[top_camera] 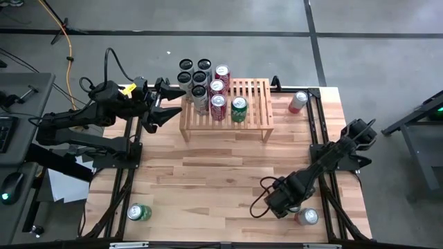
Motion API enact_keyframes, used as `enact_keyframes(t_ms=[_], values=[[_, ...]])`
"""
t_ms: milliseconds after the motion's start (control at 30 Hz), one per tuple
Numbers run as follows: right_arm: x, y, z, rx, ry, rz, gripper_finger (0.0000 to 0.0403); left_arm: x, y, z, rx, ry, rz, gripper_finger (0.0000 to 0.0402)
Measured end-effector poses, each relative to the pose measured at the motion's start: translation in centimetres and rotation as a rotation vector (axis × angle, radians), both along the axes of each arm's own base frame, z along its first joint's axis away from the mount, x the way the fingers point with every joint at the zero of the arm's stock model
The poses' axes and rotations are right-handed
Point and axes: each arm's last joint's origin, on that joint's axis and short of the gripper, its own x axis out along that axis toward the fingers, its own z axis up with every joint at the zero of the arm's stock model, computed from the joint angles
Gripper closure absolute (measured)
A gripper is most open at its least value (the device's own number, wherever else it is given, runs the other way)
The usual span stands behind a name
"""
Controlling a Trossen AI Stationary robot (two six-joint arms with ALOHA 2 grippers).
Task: Place canned beverage on shelf
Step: Put the right green soda can on the shelf aligned with other green soda can
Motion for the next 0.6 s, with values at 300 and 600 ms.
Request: enact_keyframes(t_ms=[300,600], values=[[0.5,0.3,1.4,0.045,-0.038,0.079,0.0058,0.0,0.1,0.0,-0.01,-0.002,0.017,0.0078],[0.5,-0.3,5.6,0.006,-0.065,0.305,0.0123,-0.2,0.9,0.1,-0.009,-0.01,0.066,0.0078]])
